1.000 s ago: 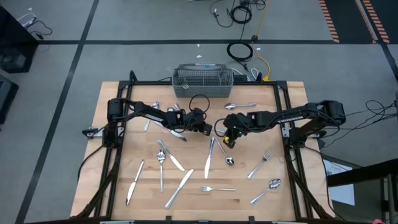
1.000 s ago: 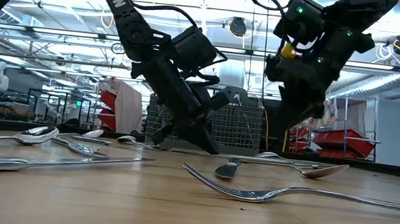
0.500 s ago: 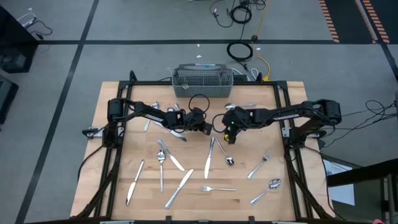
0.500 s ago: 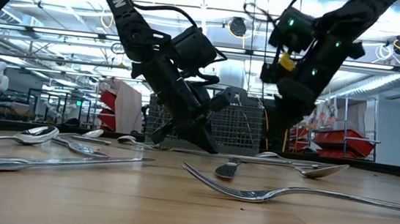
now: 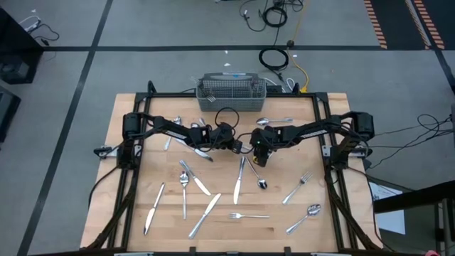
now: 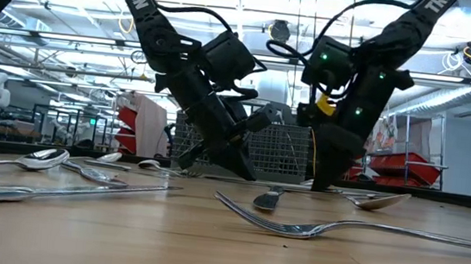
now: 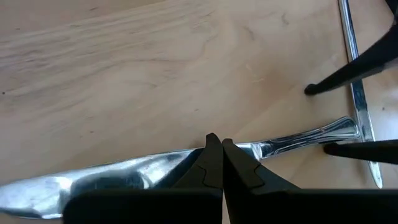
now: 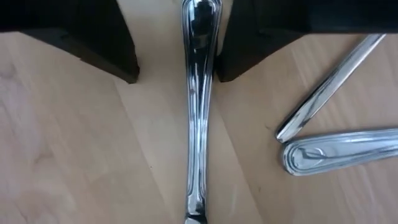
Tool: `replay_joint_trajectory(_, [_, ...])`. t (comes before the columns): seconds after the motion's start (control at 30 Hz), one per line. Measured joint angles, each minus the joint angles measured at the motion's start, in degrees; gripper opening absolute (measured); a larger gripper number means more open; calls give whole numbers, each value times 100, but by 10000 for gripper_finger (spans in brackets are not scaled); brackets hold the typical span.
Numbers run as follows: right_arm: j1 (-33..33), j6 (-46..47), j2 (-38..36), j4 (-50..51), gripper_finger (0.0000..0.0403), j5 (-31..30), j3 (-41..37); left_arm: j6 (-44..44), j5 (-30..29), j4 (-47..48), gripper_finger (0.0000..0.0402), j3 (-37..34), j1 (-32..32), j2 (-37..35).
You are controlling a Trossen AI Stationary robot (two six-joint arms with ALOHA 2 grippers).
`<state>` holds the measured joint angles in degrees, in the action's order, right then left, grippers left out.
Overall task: Sort silverware
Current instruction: Put the silver table knife into the silverware organizer
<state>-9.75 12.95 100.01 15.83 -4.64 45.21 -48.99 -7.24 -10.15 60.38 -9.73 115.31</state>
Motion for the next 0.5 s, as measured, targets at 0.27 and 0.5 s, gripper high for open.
replay_joint_trajectory(0.27, [24, 94, -22, 193, 28, -59, 0, 24, -33, -33, 0, 4, 13, -4])
replay_joint_trajectory(0.5, [81, 401, -350, 373, 28, -175, -56, 5, 267, -236, 0, -2, 39, -166])
